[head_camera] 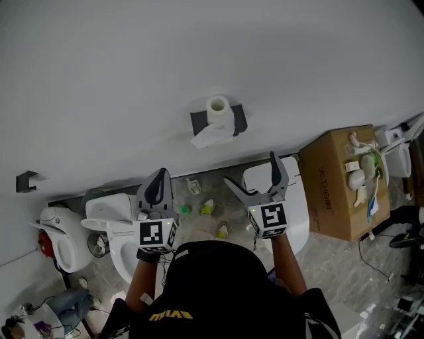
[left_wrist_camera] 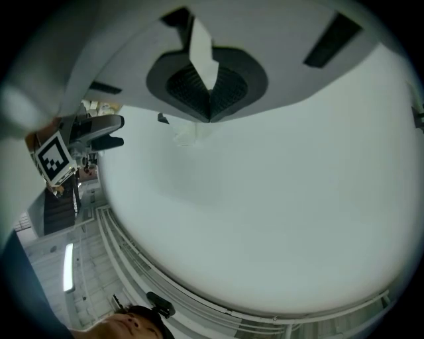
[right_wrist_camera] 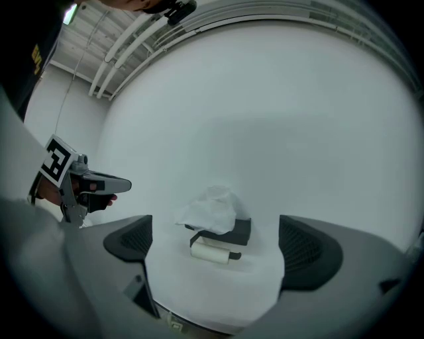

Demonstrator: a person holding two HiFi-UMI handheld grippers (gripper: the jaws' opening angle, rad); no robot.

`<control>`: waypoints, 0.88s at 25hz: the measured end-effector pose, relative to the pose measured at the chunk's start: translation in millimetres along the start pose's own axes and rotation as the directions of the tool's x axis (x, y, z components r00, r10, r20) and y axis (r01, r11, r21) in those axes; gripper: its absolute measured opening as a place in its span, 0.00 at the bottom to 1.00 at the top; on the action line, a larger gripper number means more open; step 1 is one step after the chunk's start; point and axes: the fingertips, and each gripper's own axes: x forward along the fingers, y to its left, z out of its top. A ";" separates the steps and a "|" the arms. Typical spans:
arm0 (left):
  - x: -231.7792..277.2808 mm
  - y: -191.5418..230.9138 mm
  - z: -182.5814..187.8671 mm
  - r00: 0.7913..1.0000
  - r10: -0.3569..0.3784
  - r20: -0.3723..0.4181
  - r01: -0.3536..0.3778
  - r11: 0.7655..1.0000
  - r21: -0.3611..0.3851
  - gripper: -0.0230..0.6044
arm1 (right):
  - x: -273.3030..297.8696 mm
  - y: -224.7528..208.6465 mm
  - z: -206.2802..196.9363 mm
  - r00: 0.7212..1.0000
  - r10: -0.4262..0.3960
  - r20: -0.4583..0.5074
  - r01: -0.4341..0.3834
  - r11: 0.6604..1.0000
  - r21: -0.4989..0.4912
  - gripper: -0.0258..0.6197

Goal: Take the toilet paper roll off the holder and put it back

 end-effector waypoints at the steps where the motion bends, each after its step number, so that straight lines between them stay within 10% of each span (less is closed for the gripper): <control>1: 9.0 3.0 -1.2 1.000 -0.008 0.002 0.008 1.000 -0.009 0.05 | 5.6 -1.3 -0.2 1.000 -0.006 -0.006 0.006 1.000 0.000 0.94; 22: 131.6 23.3 -6.7 0.970 -0.222 0.095 0.226 0.974 -0.030 0.05 | 115.5 -2.0 11.6 0.997 -0.068 -0.023 0.067 0.996 -0.053 0.94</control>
